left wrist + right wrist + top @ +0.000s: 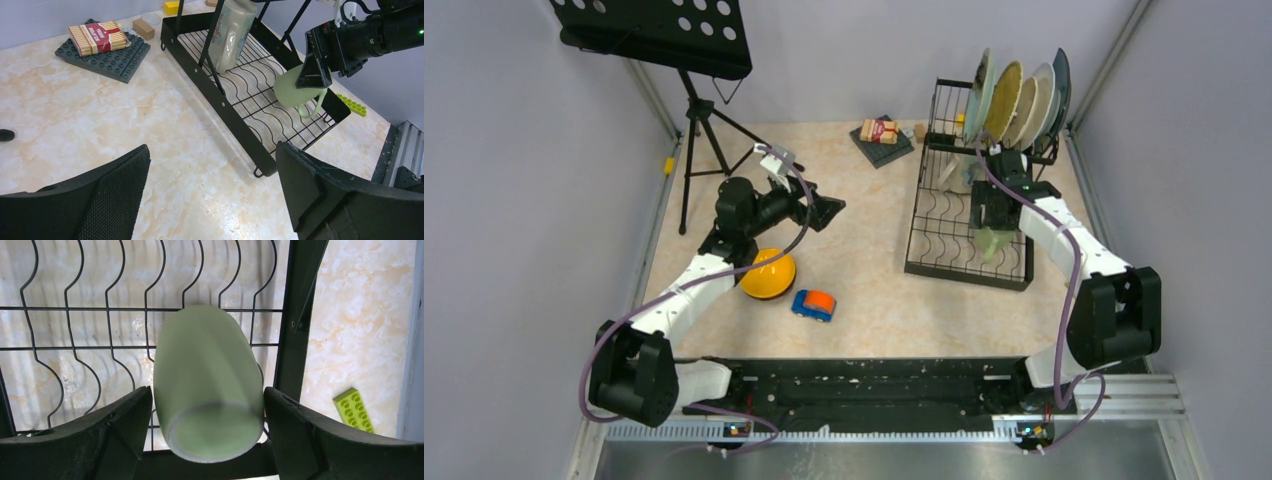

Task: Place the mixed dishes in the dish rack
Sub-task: Turn the cup upside down in the dish rack, then move the cup to the dish rack.

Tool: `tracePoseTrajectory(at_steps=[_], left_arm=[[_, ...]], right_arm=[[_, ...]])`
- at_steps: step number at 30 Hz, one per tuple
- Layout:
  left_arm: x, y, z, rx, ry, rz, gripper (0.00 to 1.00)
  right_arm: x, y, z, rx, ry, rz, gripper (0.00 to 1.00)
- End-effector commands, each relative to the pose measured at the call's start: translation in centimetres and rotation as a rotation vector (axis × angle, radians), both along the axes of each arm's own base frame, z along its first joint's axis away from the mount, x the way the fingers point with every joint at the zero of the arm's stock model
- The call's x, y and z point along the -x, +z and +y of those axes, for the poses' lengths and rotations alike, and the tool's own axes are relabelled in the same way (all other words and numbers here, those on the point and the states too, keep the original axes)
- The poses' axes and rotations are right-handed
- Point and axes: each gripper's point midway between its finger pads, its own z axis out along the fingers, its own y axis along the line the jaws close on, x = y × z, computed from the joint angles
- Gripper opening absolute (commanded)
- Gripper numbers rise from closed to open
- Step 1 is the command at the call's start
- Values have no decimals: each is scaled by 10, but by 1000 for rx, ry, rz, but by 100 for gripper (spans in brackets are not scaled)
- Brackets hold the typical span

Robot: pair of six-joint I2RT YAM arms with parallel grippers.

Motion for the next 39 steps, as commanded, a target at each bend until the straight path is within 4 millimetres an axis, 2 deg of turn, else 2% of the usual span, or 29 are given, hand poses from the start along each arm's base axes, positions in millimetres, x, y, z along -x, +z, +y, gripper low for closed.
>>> tracePoseTrajectory(at_steps=[1,5,11,16,19,21,24,27,32,36,39], left_arm=[[3,15,0,11,-9,-57,99],[3,15,-1,11,-10,-57,99],[3,13,-2,11,-14,-50,99],[3,14,-2,12,-15,-52,99],[3,15,0,12,-6,-54,99],[2,16,1,11,4,-60,99],[0,16,4,8,29,-64,99],[-3,18,10,10,72,-65,99],[-9,20,26,4,180,-50,99],[-10,22,36,10,240,-72,99],[-11,21,37,10,248,-69,99]], right_arm=[[-23,35,-4,-20,-13,-153,84],[-22,37,-3,-24,-12,-159,89],[-22,46,-1,-38,-2,-177,90],[-17,62,6,-83,34,-233,90],[-9,77,10,-120,52,-293,89],[-3,85,18,-170,72,-330,85],[12,90,25,-250,64,-366,80],[27,78,27,-310,11,-373,74],[54,46,22,-350,-71,-350,65],[63,31,23,-377,-87,-339,63],[63,14,22,-380,-110,-320,58]])
